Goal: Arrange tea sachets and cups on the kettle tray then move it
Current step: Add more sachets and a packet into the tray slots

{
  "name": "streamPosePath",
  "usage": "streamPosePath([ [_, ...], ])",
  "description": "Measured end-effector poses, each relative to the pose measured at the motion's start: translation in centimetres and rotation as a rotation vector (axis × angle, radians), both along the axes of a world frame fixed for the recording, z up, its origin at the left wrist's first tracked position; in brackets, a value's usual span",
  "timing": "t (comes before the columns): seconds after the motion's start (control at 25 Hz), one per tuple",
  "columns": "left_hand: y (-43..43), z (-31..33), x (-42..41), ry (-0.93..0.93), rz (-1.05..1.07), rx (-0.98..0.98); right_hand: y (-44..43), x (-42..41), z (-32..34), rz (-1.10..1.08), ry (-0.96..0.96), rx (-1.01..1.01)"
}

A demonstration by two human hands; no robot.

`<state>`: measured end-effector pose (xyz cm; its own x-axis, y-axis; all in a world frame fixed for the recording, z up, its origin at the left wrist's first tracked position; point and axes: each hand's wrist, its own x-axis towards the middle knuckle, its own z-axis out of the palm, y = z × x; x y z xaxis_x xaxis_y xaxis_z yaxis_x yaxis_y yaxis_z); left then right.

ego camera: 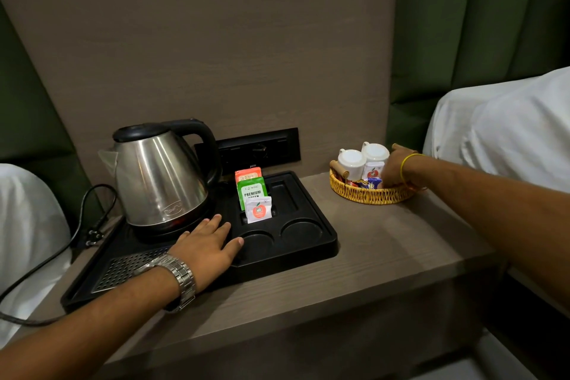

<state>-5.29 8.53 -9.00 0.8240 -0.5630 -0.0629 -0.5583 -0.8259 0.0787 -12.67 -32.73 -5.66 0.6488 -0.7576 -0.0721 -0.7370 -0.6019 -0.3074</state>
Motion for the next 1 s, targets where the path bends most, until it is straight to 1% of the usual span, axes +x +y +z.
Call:
streamPosePath([
  [0.16,0.0,0.0,0.0,-0.011,-0.004,-0.005,0.2,-0.3,0.5,-0.006,-0.053,0.067],
  [0.32,0.1,0.0,-0.1,-0.012,-0.006,-0.013,0.3,-0.3,0.7,-0.044,-0.169,0.256],
  [0.44,0.1,-0.1,-0.1,-0.025,-0.003,-0.022,1.1,-0.1,0.7,-0.028,-0.189,0.344],
  [0.52,0.1,-0.2,-0.1,-0.033,-0.004,-0.028,1.4,0.0,0.5,-0.051,-0.245,0.378],
  [0.6,0.1,-0.2,-0.1,-0.03,-0.007,-0.028,1.4,0.2,0.1,-0.072,-0.291,0.315],
  [0.72,0.2,-0.2,-0.1,-0.031,-0.008,-0.022,1.7,0.0,-0.1,-0.091,-0.284,0.149],
  [0.8,0.2,-0.1,-0.1,-0.033,-0.008,-0.024,1.5,-0.1,0.2,-0.084,-0.326,0.163],
  [0.88,0.2,-0.1,-0.1,-0.031,-0.007,-0.025,1.2,-0.6,1.2,-0.074,-0.456,0.181],
  [1.0,0.1,0.0,-0.1,-0.026,-0.005,-0.019,2.3,-1.5,3.1,-0.029,-0.737,0.063],
])
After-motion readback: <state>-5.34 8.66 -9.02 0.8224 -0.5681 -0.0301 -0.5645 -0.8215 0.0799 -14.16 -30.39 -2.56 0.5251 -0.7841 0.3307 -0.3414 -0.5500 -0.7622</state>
